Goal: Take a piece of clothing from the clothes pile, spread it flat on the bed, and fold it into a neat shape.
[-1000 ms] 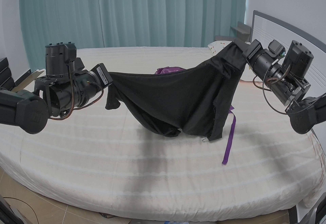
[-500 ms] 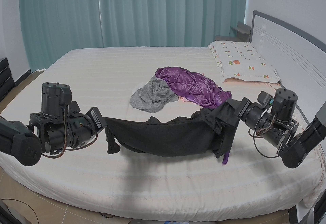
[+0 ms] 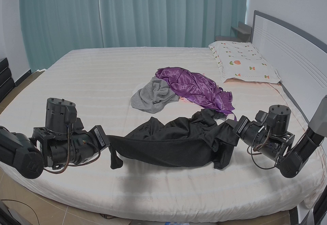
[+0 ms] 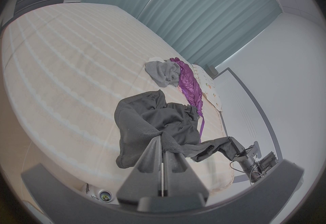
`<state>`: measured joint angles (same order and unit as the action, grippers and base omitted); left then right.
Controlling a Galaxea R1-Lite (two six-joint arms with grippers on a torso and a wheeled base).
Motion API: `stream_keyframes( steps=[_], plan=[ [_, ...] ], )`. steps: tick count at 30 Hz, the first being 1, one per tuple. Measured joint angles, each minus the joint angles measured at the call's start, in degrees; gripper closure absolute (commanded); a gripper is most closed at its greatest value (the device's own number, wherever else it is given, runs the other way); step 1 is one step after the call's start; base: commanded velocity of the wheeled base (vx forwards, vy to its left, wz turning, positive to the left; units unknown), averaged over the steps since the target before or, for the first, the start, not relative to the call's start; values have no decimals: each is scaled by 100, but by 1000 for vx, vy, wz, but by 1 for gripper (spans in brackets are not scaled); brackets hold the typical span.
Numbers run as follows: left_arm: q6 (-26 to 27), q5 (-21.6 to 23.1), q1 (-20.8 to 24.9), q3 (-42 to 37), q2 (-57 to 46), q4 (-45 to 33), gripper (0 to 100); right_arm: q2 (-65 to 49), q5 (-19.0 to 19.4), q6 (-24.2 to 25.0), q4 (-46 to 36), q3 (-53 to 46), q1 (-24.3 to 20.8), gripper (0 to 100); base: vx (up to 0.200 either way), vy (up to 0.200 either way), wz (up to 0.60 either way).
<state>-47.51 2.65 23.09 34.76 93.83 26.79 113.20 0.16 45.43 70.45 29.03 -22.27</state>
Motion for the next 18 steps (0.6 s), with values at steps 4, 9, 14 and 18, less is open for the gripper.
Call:
stream_keyframes(
  steps=[4,9,14,18],
  plan=[
    [2,-13,34,-72,11,0,100,-37,2,9,9,-98,-10,100,0,0,0],
    [0,-11,61,-124,-1,0,100,-111,0,11,11,-174,-21,100,-160,0,0],
    [-1,-18,78,-133,-6,0,100,-174,0,9,22,-216,-44,100,-200,0,0],
    [-1,-18,78,-135,-12,0,100,-271,0,11,20,-244,-46,100,0,0,0]
  ],
)
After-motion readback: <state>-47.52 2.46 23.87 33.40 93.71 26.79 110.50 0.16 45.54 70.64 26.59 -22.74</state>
